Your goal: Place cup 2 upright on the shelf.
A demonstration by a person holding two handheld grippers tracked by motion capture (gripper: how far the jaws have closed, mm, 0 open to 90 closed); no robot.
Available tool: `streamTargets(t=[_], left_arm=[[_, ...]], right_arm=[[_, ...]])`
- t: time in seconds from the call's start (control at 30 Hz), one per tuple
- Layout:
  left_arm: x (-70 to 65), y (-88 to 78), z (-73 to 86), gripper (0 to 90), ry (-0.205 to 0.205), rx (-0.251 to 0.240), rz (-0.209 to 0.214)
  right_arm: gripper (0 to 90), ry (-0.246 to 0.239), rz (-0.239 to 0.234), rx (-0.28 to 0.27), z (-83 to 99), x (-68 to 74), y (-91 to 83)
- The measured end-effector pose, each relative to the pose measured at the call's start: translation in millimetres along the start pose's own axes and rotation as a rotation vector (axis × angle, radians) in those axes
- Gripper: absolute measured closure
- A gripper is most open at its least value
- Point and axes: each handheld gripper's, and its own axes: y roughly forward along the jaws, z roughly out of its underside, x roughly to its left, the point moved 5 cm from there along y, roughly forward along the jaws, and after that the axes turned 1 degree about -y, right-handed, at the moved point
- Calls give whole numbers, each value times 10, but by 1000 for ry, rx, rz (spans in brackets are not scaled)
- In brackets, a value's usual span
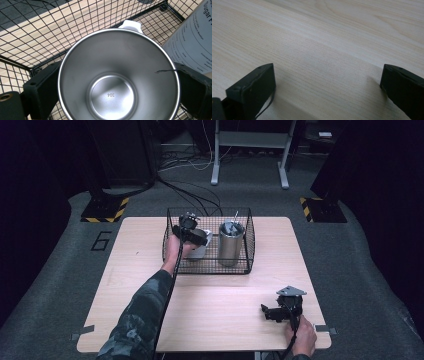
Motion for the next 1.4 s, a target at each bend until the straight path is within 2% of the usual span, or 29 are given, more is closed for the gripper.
streamTargets(t=[0.3,0.43,0.5,0.6,0.67,0.93,1.07,1.37,1.4], left_arm=[[6,-2,20,55,-10,-7,-4],[24,-20,48,55,4,9,-2],[34,-33,74,54,1,20,5],[36,-47,95,54,-15,13,11],[23,-69,113,54,-3,19,9],[18,-88,114,52,-3,35,14],[2,-175,96,1,-20,19,25],[3,-320,91,5,-19,10,62],[2,-337,89,9,-10,10,60]], right_arm=[[0,1,1,0,0,0,0],[0,-3,-2,2,1,0,-1],[0,-3,-2,2,1,0,-1],[0,-3,-2,2,2,1,-1],[0,-4,-2,2,1,0,-1],[0,-3,-2,2,2,1,-2],[0,-2,-2,2,1,1,-2],[0,-3,-2,2,1,0,-2],[0,-5,-3,2,1,0,-1]])
